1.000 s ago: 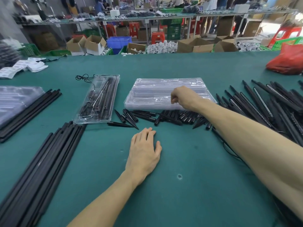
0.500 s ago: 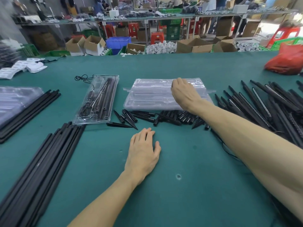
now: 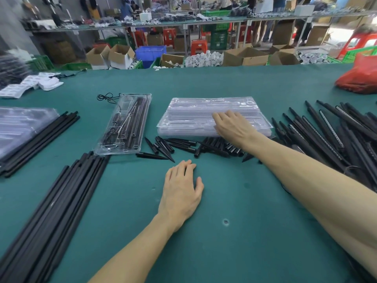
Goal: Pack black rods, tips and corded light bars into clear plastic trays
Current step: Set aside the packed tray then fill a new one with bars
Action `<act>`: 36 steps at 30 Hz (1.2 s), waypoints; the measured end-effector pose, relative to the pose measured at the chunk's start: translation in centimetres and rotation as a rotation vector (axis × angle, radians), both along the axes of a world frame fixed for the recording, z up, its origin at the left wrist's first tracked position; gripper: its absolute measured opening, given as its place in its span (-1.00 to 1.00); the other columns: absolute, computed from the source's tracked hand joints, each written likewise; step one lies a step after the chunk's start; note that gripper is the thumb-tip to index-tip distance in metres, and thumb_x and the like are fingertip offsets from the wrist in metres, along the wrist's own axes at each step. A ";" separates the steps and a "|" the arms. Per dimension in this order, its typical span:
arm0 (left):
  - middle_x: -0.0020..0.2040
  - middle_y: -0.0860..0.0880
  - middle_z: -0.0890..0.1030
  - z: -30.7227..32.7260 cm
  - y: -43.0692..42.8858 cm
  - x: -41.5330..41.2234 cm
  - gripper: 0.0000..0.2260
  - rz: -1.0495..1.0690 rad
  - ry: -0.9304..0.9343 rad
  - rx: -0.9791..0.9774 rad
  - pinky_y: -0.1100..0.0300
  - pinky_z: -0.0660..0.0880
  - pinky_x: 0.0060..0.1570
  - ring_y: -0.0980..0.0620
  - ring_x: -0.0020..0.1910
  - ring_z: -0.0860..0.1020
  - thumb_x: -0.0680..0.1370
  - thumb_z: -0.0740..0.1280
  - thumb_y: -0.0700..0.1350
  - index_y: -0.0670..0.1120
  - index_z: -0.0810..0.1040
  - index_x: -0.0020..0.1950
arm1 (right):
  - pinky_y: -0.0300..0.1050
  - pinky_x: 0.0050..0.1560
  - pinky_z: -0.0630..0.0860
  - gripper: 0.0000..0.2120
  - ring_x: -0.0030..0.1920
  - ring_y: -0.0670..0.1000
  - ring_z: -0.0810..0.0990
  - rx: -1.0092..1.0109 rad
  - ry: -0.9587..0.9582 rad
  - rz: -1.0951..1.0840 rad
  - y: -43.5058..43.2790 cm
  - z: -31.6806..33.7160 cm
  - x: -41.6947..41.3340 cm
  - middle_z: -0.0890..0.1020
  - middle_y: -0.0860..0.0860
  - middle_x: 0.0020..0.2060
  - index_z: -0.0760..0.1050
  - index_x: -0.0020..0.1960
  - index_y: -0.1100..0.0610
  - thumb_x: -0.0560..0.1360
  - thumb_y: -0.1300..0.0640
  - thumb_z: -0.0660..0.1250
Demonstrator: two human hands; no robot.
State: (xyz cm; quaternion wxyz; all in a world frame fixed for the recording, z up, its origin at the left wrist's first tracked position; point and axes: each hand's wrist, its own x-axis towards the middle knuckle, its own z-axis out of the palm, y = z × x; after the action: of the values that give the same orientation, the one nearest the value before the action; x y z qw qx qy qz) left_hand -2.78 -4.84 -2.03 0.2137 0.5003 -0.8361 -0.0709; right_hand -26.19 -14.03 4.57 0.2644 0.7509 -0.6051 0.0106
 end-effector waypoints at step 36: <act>0.48 0.06 0.37 -0.3 -0.3 0.0 -0.59 -0.004 -0.012 -0.003 0.13 0.09 0.53 0.09 0.50 0.23 0.65 0.10 0.08 -0.03 0.38 0.47 | -0.04 -0.37 0.26 -0.74 -0.43 0.10 0.35 -0.182 -0.298 -0.209 0.0 5.5 0.1 0.51 0.15 -0.19 0.41 -0.06 0.25 0.46 0.58 0.17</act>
State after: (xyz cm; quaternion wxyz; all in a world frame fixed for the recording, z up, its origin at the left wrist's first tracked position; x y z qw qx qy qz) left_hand -2.77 -5.09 -2.36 0.2093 0.4986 -0.8385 -0.0670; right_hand -26.11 -14.03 10.05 0.2383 0.6469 -0.7089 0.1488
